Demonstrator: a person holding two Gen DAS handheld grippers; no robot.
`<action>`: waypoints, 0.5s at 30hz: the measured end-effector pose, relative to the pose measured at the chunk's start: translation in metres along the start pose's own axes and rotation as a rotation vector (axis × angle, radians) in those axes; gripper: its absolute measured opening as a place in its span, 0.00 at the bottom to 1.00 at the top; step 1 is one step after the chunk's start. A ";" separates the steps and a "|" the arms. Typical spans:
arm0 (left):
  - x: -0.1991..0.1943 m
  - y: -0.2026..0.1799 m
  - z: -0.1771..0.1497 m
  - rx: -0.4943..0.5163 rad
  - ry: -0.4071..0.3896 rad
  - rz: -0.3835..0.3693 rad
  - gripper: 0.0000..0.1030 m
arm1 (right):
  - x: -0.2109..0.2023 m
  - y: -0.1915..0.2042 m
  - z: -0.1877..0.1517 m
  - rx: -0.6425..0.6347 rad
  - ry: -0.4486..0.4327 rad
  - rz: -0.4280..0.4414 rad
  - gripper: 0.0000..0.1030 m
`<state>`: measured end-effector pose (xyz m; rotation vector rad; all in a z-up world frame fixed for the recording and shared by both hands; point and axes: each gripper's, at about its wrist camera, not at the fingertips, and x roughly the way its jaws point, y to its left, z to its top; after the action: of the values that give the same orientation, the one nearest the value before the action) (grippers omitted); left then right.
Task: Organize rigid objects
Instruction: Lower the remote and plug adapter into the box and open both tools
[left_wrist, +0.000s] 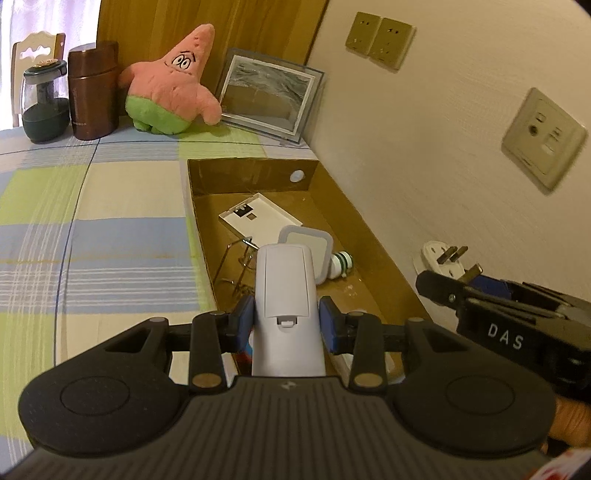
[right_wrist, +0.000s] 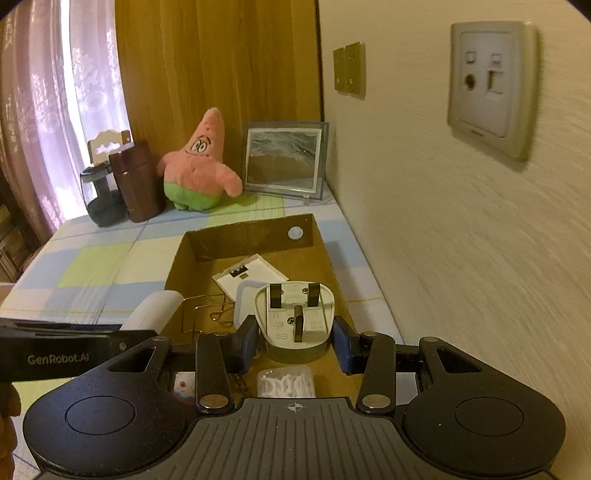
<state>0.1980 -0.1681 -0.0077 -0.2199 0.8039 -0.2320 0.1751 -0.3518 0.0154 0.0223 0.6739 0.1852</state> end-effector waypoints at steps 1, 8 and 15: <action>0.004 0.000 0.002 -0.003 0.002 0.002 0.32 | 0.005 -0.001 0.001 -0.002 0.005 0.004 0.38; 0.030 0.001 0.014 -0.026 0.019 0.003 0.32 | 0.032 -0.006 0.004 -0.011 0.040 0.014 0.38; 0.046 -0.001 0.018 -0.026 0.034 0.008 0.32 | 0.045 -0.011 0.003 0.001 0.058 0.013 0.38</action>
<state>0.2416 -0.1803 -0.0268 -0.2380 0.8414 -0.2180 0.2132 -0.3545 -0.0108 0.0220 0.7318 0.1986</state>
